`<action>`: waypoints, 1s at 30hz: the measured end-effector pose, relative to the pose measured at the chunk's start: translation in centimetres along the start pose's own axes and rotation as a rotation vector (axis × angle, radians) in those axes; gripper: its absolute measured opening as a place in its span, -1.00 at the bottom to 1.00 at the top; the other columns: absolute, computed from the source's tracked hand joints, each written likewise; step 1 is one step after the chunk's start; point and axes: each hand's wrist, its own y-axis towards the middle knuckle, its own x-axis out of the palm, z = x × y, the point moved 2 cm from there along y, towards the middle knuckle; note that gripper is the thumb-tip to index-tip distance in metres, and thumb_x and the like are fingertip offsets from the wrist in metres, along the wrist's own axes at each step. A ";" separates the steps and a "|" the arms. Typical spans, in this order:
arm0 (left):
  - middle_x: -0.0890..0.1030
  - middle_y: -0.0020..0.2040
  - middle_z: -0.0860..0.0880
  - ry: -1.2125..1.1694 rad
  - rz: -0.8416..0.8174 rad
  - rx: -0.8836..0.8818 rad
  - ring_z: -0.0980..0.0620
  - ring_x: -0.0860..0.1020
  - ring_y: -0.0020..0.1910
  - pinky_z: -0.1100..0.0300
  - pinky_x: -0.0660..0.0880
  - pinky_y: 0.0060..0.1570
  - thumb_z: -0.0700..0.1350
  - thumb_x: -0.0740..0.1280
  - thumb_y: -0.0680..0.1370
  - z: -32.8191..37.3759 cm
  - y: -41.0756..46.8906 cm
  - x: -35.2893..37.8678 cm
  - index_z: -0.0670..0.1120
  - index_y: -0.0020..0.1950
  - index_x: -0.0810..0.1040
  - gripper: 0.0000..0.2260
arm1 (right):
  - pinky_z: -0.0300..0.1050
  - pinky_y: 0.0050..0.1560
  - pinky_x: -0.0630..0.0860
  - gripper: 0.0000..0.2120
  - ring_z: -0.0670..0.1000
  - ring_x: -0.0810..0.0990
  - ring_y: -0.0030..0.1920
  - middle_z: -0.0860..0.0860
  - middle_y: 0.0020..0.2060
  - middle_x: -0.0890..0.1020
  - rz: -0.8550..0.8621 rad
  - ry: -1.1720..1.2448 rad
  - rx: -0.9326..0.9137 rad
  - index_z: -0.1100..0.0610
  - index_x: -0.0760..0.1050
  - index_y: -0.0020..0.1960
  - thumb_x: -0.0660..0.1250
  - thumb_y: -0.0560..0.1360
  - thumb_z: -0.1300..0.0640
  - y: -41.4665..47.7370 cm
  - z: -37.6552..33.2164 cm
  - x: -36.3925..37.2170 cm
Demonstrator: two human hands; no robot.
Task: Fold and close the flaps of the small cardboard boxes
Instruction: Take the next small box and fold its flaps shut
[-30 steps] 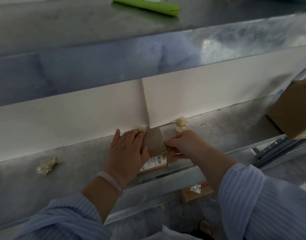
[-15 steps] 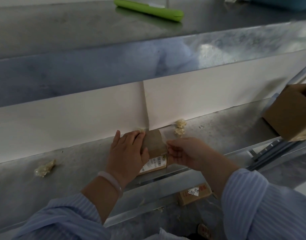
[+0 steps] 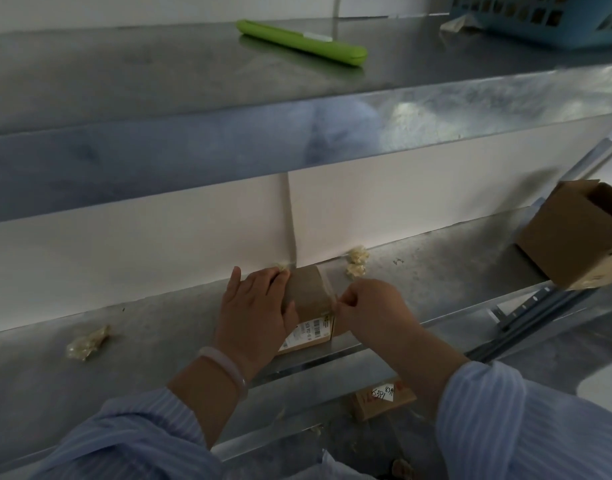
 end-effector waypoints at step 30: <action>0.54 0.21 -0.02 0.023 -0.027 -0.087 -0.03 0.49 0.22 -0.12 0.08 0.45 0.07 0.01 0.50 0.5 1.0 0.5 -0.09 0.32 0.48 -0.50 | -0.40 -0.35 0.38 -0.88 -0.15 0.52 -0.28 -0.04 -0.22 0.63 0.109 0.164 -0.034 0.08 0.57 -0.09 0.29 0.55 0.09 0.4 2.0 2.6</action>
